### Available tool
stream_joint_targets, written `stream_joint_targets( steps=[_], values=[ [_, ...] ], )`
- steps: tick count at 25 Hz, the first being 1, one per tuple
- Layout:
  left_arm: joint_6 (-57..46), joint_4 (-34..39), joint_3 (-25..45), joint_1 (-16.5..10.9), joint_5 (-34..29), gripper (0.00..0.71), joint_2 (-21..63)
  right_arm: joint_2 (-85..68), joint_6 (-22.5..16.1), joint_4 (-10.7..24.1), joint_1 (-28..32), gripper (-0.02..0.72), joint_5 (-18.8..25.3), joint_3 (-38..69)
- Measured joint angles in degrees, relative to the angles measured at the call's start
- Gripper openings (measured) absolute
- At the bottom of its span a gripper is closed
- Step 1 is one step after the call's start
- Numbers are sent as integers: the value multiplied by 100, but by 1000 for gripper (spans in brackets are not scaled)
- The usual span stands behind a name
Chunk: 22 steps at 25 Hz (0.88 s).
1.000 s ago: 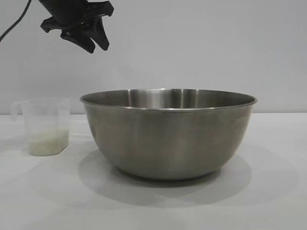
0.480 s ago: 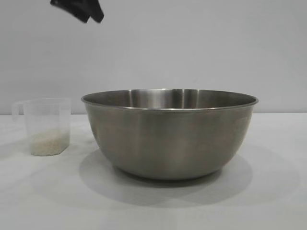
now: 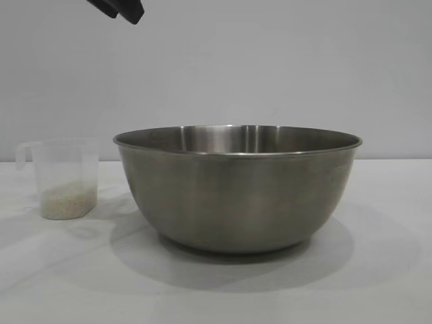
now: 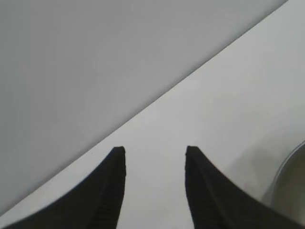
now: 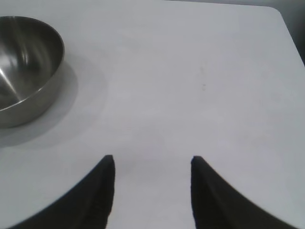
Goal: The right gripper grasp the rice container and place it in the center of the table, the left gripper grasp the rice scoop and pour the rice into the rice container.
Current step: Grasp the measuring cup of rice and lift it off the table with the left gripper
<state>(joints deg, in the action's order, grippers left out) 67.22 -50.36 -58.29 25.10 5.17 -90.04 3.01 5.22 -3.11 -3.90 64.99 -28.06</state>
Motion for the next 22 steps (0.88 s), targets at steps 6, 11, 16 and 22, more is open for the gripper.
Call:
stream_joint_targets(
  steps=[6,11,16,22],
  values=[
    [-731,34,0,0,2,264,95,0,0,-12,0,347,8,0],
    [-1152,70,0,3,-199,264,103,0,0,-12,0,347,8,0],
    [-1187,154,0,26,-213,223,263,0,0,-12,0,347,8,0],
    [-1395,460,0,26,-226,223,381,0,0,-12,0,347,8,0]
  ],
)
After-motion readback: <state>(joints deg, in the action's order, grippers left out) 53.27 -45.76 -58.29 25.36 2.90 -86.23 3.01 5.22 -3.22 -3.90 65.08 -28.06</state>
